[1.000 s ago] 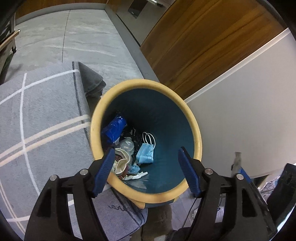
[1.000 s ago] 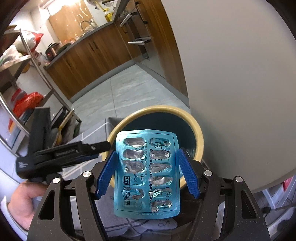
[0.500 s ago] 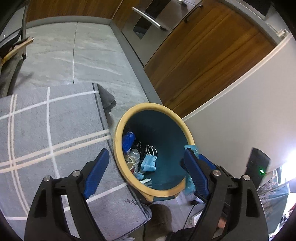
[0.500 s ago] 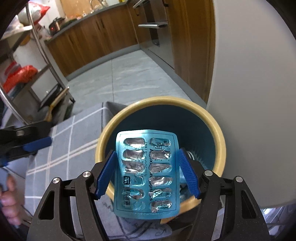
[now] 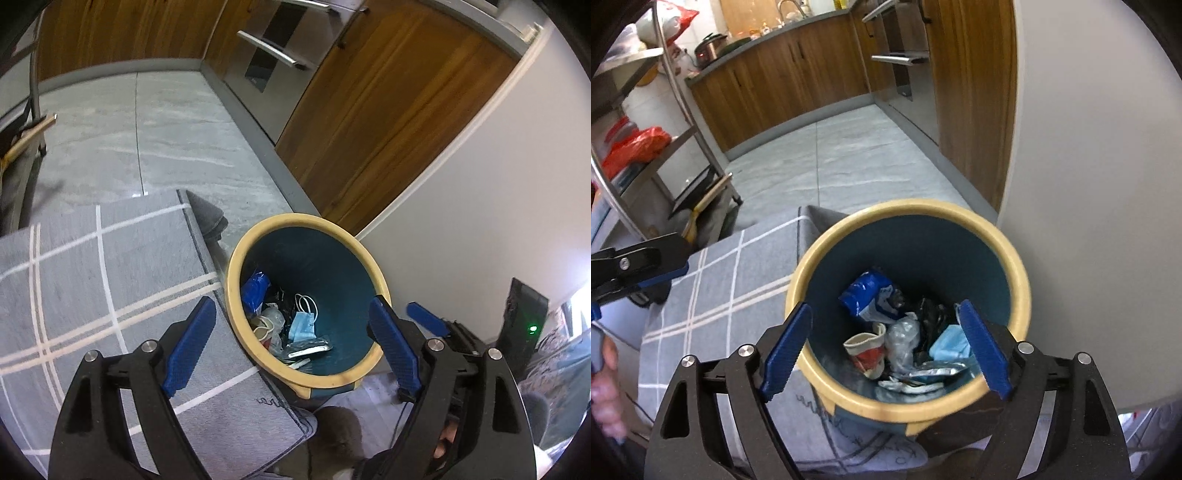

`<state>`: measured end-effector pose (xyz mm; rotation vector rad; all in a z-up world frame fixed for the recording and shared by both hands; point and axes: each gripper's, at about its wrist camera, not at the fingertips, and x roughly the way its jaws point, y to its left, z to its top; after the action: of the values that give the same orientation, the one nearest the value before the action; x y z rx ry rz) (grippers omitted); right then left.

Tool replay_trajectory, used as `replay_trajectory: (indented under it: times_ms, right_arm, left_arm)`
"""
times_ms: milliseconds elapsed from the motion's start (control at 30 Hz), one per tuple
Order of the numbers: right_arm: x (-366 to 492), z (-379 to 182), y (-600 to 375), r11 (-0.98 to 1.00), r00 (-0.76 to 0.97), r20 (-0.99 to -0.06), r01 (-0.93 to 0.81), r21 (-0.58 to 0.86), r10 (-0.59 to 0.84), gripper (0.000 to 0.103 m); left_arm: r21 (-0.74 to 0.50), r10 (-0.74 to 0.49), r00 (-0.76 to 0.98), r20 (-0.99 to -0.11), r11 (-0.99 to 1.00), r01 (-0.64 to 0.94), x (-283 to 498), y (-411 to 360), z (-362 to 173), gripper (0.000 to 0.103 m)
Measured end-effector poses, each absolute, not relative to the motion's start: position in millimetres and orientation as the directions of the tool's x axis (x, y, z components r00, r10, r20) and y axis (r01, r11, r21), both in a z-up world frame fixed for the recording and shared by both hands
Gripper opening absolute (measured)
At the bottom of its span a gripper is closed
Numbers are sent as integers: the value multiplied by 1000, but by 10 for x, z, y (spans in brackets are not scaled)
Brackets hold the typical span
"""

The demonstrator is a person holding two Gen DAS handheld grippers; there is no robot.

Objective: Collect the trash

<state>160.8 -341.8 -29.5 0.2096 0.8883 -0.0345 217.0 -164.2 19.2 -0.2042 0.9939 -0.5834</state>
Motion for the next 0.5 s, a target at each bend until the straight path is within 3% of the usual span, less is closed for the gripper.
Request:
replay_trajectory:
  times_ms: [333, 500]
  right_arm:
    - [1121, -38, -3522, 990, 683, -730, 116, 83, -19, 95]
    - [881, 12, -3539, 994, 696, -718, 99, 50, -33, 96]
  left_arm:
    - [-280, -480, 553, -682, 869, 408, 1807, -1572, 467, 96]
    - [-228, -447, 613, -652, 886, 404, 1585, -1501, 539, 97]
